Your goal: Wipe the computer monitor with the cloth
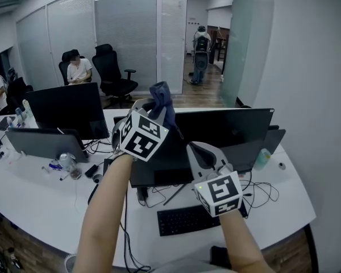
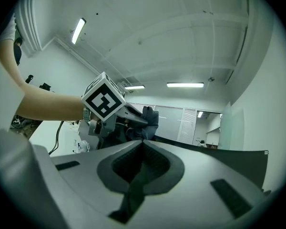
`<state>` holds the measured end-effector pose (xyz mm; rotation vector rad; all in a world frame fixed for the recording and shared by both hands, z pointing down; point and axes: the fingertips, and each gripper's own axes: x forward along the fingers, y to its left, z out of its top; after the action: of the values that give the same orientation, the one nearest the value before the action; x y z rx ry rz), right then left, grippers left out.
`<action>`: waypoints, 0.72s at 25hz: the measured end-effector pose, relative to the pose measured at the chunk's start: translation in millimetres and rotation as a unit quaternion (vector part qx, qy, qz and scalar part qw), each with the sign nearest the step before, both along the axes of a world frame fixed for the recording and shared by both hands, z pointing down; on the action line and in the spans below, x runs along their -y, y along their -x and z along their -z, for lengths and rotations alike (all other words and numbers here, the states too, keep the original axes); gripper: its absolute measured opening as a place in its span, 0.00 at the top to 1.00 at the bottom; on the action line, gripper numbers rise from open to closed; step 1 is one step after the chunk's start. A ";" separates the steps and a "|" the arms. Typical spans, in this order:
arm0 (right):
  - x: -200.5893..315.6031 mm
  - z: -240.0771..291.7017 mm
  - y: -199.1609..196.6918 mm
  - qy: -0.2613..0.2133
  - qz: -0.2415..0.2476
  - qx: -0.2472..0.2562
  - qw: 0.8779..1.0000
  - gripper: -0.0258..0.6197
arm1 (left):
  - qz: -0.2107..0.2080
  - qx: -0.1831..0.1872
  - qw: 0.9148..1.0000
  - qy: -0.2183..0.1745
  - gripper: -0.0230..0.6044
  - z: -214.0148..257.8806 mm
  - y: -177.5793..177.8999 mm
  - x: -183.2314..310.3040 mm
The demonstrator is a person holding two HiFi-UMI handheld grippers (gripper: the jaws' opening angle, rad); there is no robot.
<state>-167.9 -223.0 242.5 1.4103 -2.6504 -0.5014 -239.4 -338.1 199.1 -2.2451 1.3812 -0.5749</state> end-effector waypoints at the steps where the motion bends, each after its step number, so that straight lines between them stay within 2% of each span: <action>1: 0.2 -0.7 4.1 0.001 0.002 -0.002 1.000 0.95 | 0.003 -0.002 1.000 0.000 0.87 -0.6 5.0 -0.9; 18: -9.6 -10.9 65.5 0.010 0.051 -0.018 0.998 0.95 | 0.049 0.002 0.999 0.001 0.87 -2.3 79.4 -15.3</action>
<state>-233.4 -213.4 253.3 1.2525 -2.7018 -0.5027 -318.8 -322.8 201.4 -2.1855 1.4956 -0.6137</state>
